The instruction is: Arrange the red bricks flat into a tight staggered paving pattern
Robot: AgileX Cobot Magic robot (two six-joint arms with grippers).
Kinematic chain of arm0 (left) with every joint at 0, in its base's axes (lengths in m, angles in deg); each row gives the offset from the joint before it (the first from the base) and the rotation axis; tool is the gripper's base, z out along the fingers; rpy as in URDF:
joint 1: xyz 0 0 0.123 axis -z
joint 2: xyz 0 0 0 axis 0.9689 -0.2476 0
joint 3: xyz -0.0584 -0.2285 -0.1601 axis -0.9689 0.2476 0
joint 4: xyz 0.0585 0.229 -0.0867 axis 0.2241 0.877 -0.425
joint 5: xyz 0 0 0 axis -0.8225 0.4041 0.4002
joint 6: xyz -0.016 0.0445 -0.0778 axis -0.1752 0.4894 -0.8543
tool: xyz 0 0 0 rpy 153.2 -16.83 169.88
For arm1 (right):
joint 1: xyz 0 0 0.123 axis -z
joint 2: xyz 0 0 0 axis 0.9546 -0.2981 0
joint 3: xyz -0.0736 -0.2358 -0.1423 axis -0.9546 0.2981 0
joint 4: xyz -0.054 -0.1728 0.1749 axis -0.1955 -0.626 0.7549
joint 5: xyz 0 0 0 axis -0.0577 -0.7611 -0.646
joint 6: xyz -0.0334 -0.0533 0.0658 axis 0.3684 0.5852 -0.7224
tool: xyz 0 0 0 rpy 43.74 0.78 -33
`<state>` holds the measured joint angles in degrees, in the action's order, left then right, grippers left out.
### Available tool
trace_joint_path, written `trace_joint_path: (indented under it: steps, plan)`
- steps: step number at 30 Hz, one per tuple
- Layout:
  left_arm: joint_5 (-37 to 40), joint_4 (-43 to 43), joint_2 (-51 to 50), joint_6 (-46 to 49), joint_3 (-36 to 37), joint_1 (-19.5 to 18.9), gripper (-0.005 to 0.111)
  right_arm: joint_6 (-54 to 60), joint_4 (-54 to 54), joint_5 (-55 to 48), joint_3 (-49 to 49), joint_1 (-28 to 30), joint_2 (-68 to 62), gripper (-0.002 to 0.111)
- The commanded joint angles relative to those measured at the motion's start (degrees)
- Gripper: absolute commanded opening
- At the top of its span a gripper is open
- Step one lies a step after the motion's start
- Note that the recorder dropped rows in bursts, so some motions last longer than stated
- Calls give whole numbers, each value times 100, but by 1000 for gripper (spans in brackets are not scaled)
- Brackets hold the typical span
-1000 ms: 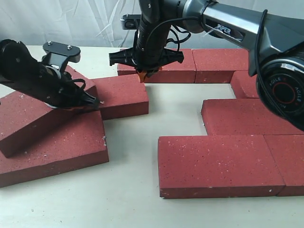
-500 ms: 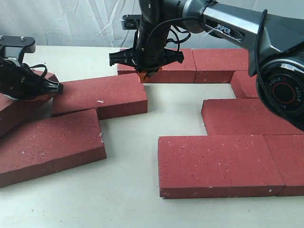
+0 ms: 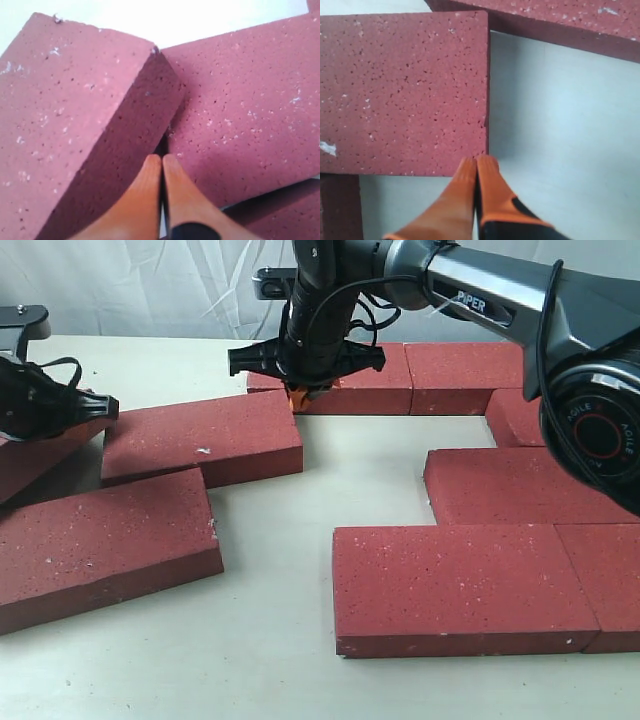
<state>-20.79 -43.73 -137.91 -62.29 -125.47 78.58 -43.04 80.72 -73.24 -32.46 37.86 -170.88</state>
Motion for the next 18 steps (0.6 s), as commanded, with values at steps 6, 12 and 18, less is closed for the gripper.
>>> trace_joint_path:
  steps: [6, 12, 18]
  plan:
    - [-77, -138, 140, 49, -61, -5, 0, 7, 437, 315, -5, 31, -317, -1]
    - [-64, -262, -148, 37, -61, -5, 0, 559, 1102, 796, -5, 31, -332, -1]
    - [-98, -399, -389, 37, -61, 6, 0, 624, 984, 1016, -5, 31, -332, -1]
